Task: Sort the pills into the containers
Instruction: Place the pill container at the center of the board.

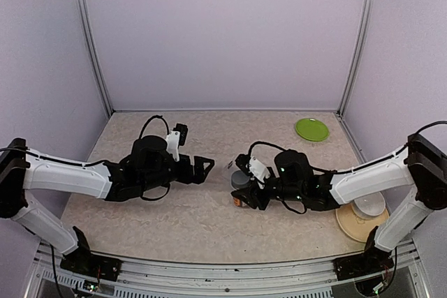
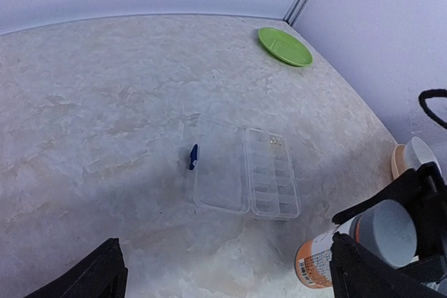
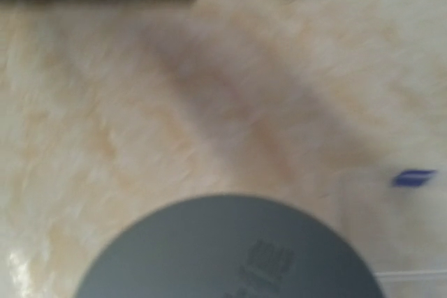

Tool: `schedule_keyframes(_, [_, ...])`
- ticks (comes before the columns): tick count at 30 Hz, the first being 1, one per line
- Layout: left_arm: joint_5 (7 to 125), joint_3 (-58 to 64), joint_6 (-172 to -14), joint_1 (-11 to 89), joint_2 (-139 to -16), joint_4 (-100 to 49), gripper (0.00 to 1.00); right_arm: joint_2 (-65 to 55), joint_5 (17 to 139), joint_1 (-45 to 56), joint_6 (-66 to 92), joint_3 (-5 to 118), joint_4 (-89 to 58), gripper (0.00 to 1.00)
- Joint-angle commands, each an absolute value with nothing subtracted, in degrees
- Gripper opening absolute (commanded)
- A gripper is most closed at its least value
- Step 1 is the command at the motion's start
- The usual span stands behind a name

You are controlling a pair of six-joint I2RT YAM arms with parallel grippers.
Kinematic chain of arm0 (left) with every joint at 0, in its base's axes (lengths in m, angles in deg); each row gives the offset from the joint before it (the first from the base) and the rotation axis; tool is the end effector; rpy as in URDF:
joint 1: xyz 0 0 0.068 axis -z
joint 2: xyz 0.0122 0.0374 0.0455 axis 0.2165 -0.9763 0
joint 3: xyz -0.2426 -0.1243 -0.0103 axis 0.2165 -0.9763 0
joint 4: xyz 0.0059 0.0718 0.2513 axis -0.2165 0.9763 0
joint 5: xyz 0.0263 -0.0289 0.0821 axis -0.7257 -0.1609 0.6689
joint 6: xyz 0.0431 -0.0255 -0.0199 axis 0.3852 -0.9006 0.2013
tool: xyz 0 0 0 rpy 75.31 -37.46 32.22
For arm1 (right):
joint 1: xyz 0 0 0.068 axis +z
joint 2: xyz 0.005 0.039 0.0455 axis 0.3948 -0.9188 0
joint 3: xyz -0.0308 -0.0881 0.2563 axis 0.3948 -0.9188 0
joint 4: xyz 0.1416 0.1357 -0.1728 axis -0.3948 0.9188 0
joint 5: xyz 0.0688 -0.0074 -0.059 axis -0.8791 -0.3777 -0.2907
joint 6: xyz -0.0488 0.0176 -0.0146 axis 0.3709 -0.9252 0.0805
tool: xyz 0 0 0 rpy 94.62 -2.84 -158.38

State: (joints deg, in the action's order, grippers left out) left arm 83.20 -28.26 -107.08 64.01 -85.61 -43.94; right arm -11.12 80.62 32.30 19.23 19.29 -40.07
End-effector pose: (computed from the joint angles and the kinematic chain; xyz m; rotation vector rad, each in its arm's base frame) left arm 0.1985 -0.2408 0.2138 0.3485 1.9911 -0.7273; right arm 0.1749 0.2598 0.1862 -1.0039 1.8154 0.6960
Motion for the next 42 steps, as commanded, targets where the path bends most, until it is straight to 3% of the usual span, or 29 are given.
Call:
schedule_keyframes(1, [85.43,-31.44,-105.34,64.09,-80.56,-46.59,0.99,-16.75,79.42,34.19,20.17,22.09,-46.83,0.53])
schedule_keyframes(12, [85.19,-34.99,-103.45,64.44,-78.03,-48.77,0.98,-24.14,77.30,34.71,19.46,22.25,-51.54,0.57])
schedule_keyframes(24, [82.75,-33.08,-99.13,64.62,-78.76,-48.62,0.99,-22.34,78.49,34.85,20.38,22.17,-49.13,0.74])
schedule_keyframes(30, [78.25,-32.40,-95.55,64.69,-78.60,-49.38,0.99,-15.65,78.80,34.98,20.31,21.02,-45.51,0.85])
schedule_keyframes(31, [77.60,-32.20,-95.01,64.71,-78.49,-49.40,0.99,-14.06,78.88,34.87,20.57,20.93,-44.60,0.94])
schedule_keyframes(33, [76.26,-31.75,-93.52,64.71,-78.67,-49.13,0.99,-10.87,79.47,34.89,21.29,20.72,-42.22,1.00])
schedule_keyframes(42, [66.55,-24.66,-84.88,64.63,-82.68,-44.24,0.99,3.32,85.62,34.93,22.40,15.68,-37.87,1.00])
